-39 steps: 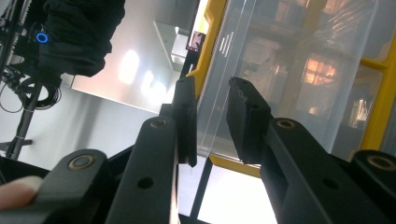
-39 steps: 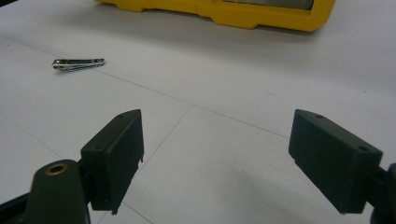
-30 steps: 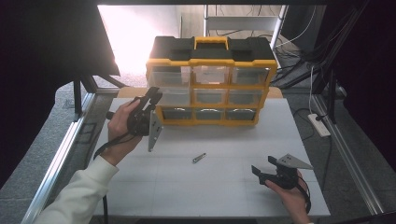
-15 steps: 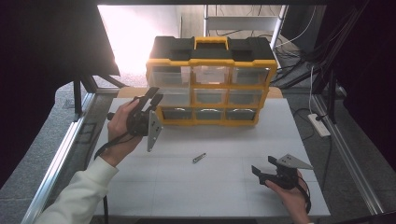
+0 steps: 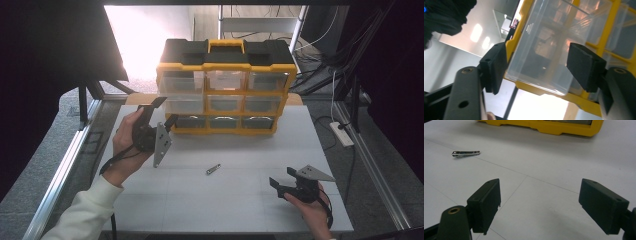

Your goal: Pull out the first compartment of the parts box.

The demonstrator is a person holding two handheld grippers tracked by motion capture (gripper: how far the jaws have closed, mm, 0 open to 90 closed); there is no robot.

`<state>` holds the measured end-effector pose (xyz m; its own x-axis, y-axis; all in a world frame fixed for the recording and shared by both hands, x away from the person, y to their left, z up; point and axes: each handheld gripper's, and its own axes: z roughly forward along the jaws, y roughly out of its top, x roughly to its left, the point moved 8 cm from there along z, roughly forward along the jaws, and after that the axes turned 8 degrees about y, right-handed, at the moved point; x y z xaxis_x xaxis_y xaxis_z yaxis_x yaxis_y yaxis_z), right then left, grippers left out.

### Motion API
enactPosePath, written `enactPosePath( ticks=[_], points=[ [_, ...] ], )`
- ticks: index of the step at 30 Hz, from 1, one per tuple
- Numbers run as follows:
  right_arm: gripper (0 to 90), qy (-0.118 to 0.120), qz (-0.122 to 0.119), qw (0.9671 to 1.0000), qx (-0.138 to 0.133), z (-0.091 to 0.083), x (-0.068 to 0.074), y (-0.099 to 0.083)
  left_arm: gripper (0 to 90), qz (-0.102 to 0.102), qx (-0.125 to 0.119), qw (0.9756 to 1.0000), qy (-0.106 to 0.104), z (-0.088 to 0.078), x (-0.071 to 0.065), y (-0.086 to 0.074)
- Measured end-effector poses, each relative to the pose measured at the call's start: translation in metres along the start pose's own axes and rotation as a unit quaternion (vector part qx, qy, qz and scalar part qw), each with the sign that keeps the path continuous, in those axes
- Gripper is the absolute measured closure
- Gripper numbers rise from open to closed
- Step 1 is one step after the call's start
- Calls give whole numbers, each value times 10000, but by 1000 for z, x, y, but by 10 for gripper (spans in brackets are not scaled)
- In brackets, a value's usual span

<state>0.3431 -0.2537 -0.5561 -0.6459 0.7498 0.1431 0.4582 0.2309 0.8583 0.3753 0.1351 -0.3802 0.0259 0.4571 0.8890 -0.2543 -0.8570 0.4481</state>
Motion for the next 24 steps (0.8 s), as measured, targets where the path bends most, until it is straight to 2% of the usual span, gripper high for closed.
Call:
enactPosePath(
  ticks=[6, 11, 16, 24],
  points=[
    [181, -7, -14, 10000, 1, 1, 0, 0, 271, -405, 46, 9988, -254, -12, -5, -1],
    [181, -5, 0, 10000, 1, 1, 0, 0, 241, -741, 55, 9952, -636, -20, -13, 1],
    [180, 1, 8, 10000, -4, 1, 0, 0, 232, -991, 73, 9911, -890, -27, -22, 2],
    [181, -30, 15, 10000, -10, 1, -1, 0, 227, -1153, 128, 9874, -1078, -34, -33, -3]
  ],
)
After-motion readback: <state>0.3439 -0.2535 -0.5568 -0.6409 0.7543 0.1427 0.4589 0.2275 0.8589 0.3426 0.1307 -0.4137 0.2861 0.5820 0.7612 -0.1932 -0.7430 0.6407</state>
